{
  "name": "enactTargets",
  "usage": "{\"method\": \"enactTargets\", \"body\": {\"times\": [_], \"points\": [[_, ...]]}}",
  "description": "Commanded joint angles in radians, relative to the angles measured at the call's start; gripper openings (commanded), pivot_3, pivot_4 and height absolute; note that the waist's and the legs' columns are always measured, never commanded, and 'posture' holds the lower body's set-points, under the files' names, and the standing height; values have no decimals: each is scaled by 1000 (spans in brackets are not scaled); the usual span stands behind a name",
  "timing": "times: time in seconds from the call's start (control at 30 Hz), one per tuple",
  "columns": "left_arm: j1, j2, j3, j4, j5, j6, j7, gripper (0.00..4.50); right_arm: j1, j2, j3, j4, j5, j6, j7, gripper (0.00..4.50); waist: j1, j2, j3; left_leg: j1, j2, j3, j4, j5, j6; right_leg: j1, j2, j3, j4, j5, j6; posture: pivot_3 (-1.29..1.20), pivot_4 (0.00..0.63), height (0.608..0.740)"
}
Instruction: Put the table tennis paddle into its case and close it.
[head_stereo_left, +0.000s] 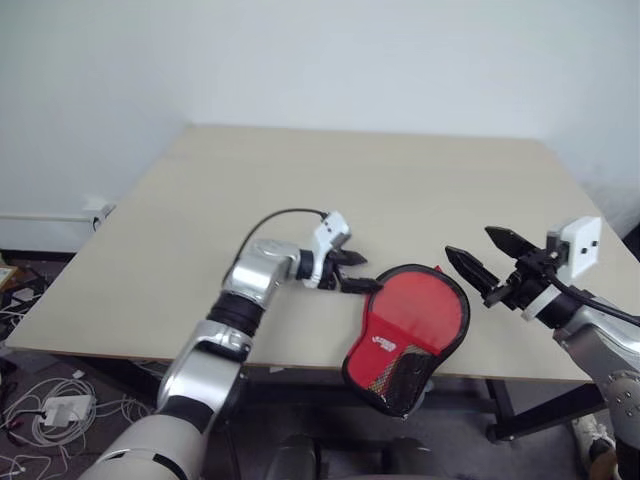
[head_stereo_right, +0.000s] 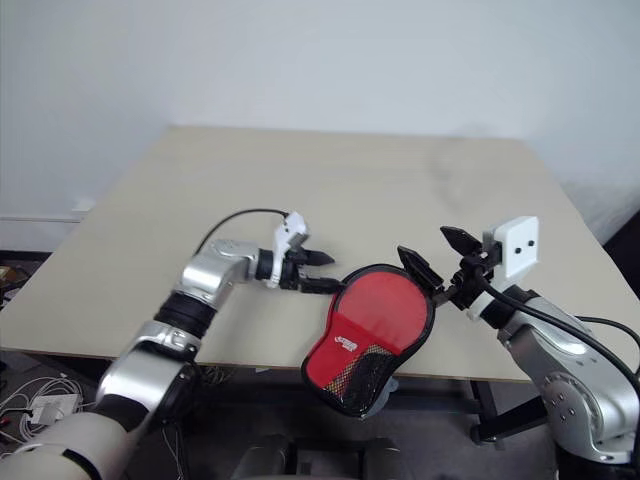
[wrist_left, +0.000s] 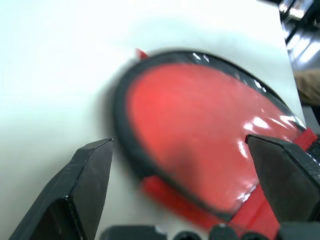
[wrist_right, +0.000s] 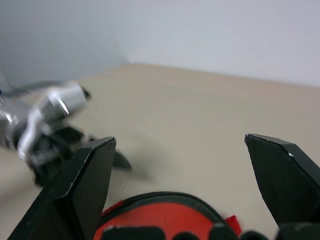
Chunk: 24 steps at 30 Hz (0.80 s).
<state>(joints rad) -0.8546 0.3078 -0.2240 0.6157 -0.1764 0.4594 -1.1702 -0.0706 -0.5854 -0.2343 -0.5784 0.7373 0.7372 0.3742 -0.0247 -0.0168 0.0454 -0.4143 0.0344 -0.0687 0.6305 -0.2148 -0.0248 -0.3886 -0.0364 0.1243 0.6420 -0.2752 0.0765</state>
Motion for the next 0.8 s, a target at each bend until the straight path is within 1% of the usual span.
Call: {"method": "enactTargets", "body": {"times": [0.03, 0.1, 0.13, 0.23, 0.3, 0.37, 0.47, 0.53, 0.57, 0.67, 0.8], "points": [[-45, 62, 27, 21, 1, -59, -61, 4500, -47, -1, 36, 160, -34, 95, -35, 4483, 2, 0, 0, 0, 0, 0, 0, 0, 0, 0, 0, 0, 0, 0, -1, 0, 0, 740], [-43, 93, 34, 30, 4, -65, -71, 4500, -81, 20, 41, 261, -36, 126, -43, 4483, 2, 0, 0, 0, 0, 0, 0, 0, 0, 0, 0, 0, 0, 1, -2, 0, 0, 740], [-21, 114, 32, 11, 8, -60, -73, 4500, -97, 20, 64, 310, -76, 109, -43, 4483, 2, 1, 1, 0, 0, 0, 0, 0, 0, 0, 0, 0, 0, 1, -2, 0, 0, 740], [50, 175, 31, -108, -35, 17, -141, 4500, -141, 38, 76, 407, -126, 82, -48, 4483, -2, 3, 2, 1, 0, 1, 1, 1, 1, 0, 0, 0, 2, 0, 0, 0, 0, 740], [99, 215, 38, -194, -64, 64, -175, 4500, -174, 60, 58, 453, -128, 95, -63, 4483, -10, 4, 3, 1, 0, 1, 1, 1, 1, 0, 0, 1, 3, 0, 0, 0, 0, 740], [163, 268, 38, -276, -66, 93, -185, 4500, -201, 65, 75, 487, -137, 133, -58, 4483, -20, 4, 3, 1, 1, 0, 1, 1, 2, -1, 1, 1, 4, 0, 0, 0, 0, 740], [236, 309, 35, -349, -61, 106, -173, 4500, -228, 64, 127, 537, -169, 173, -35, 4483, -25, 4, 3, 2, 1, 0, 1, 1, 2, 0, 1, 1, 5, 0, 0, 0, 0, 740], [268, 319, 29, -376, -53, 102, -160, 4500, -243, 74, 142, 575, -192, 179, -31, 4483, -26, 4, 3, 3, 1, 0, 2, 2, 2, 1, 1, 1, 5, 0, 0, 0, 0, 740], [280, 317, 30, -394, -57, 109, -150, 4500, -245, 70, 168, 578, -200, 180, -7, 4483, -25, 5, 3, 3, 1, 0, 2, 2, 2, 1, 1, 1, 5, 0, 0, 0, 0, 740], [302, 298, 40, -429, -75, 137, -119, 4500, -258, 75, 218, 572, -212, 198, 39, 3906, -26, 3, 3, 3, 1, 0, 6, 2, 3, 1, 1, 1, 8, 0, 0, 0, 0, 740], [314, 286, 34, -422, -67, 130, -84, 4500, -277, 90, 220, 567, -241, 180, 39, 2549, -26, 3, 3, 4, 1, 0, 10, 2, 3, 1, 2, 1, 14, 0, 0, 0, 0, 740]]}}
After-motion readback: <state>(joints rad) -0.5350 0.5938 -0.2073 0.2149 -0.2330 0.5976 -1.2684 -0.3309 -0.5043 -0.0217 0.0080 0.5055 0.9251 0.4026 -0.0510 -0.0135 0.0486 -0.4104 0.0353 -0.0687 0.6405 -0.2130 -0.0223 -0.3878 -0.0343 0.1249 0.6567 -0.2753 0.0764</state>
